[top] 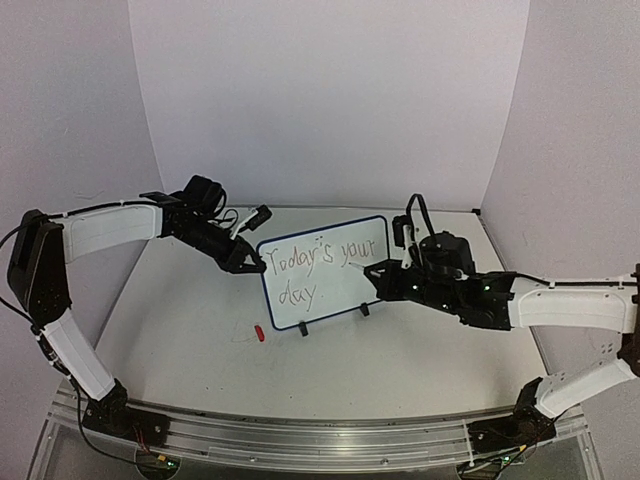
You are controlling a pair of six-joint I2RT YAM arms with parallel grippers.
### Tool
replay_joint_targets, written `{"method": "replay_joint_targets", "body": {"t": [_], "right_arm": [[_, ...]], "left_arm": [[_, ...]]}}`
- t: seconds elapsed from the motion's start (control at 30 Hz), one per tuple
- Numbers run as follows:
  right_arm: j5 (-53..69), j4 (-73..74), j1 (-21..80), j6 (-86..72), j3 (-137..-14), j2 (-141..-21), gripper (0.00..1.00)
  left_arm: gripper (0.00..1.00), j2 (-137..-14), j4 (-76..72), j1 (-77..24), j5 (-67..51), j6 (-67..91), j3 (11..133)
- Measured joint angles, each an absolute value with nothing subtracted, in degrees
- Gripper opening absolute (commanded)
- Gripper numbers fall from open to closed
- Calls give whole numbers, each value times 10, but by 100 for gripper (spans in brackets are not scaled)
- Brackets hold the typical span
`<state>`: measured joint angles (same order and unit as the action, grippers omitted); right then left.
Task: Write a sentence on the whiteboard
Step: Place the whiteboard at the center of the board, then move the pen cap to the center of the board.
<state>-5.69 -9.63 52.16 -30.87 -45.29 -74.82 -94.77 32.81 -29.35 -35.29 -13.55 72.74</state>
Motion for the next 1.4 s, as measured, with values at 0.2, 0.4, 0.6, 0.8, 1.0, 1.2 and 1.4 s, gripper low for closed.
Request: {"method": "replay_joint_targets", "body": {"t": [0.2, 0.4, 0.6, 0.8, 1.0, 1.2, 1.4], "right_arm": [[-98, -48, 522, -296, -449, -698, 0], [-123, -17, 521, -287, -442, -669, 0], [-137, 1, 519, -284, -437, -643, 0], [-144, 17, 509, -277, -429, -607, 0], [-148, 39, 488, -276, -405, -552, 0], [-140, 47, 485, -273, -384, -513, 0], [-125, 49, 485, -275, -343, -470, 0]], "left_arm": [[45, -957, 330, -300, -327, -131, 723], [60, -943, 328, -294, -303, -125, 704], [63, -889, 315, -287, -271, -100, 673], [64, -814, 284, -287, -244, -21, 645], [63, -735, 241, -287, -168, 131, 558], [60, -739, 224, -288, -108, 282, 480], [57, -815, 203, -327, -79, 369, 478]]}}
